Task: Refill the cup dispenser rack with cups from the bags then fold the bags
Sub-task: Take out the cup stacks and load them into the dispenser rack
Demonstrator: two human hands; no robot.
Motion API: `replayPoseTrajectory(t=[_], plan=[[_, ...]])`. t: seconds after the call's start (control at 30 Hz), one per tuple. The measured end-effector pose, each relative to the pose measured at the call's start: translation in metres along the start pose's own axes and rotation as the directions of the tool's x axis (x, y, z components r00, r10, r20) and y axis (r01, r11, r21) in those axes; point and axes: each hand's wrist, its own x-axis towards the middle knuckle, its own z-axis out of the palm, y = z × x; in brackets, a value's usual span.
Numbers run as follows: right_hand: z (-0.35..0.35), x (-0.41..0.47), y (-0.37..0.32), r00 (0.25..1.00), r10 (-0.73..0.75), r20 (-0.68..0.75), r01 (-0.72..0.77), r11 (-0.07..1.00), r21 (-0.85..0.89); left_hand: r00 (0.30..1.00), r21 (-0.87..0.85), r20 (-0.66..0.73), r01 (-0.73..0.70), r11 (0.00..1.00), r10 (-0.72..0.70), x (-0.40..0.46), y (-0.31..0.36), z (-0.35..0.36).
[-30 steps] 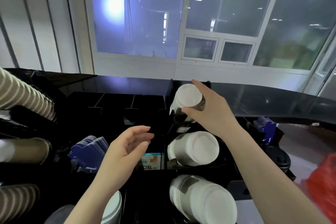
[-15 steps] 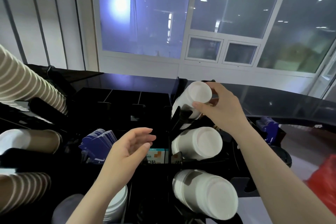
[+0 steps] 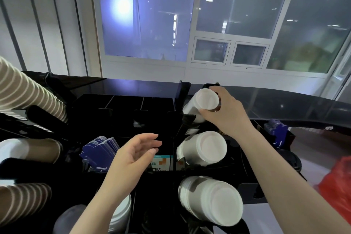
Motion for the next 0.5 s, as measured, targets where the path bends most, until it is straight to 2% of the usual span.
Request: replayPoseTrajectory(t=[0.13,0.5], plan=[[0.007,-0.004,0.006,0.999,-0.007,0.047,0.012,0.996,-0.09,1.0,0.003,0.013,-0.002,1.0,0.002,0.003,0.002,0.006],[0.01,-0.006,0.014,0.999,0.004,0.053,-0.004,1.0,0.0,1.0,0.007,0.015,-0.001,1.0,0.0,0.002,-0.001,0.013]])
